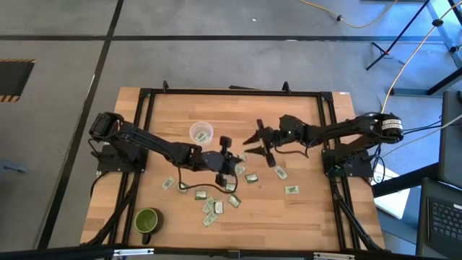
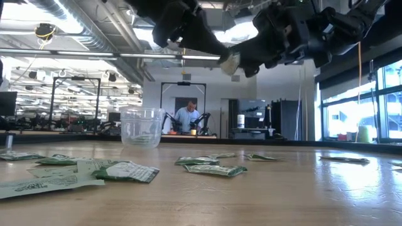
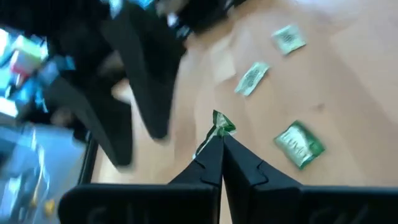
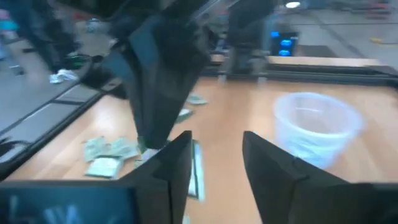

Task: Pick and place Stevia / Truvia into bins
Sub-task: Put the green stevia packet into the transparent container

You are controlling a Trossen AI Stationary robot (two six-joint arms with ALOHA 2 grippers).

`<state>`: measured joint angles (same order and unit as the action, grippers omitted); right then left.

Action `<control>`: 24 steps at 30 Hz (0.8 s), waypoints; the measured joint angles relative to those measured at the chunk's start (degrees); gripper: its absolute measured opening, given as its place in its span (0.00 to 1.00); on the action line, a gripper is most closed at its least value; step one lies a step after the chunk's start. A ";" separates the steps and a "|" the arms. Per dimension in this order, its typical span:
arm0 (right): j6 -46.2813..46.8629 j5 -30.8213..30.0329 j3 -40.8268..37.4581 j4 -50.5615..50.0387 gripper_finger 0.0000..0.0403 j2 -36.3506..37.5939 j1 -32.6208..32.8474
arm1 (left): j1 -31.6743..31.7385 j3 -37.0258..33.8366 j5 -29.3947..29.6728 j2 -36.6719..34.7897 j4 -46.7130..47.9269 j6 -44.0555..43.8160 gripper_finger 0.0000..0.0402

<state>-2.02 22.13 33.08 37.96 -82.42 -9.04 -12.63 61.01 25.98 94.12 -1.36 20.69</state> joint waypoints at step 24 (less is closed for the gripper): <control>0.17 -0.06 0.02 -13.75 0.41 1.03 -1.17 | 10.55 -0.07 10.15 -5.75 39.14 -39.47 0.00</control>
<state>-1.85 22.06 33.10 24.21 -81.38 -10.22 -2.09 60.95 36.14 88.36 37.78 -18.78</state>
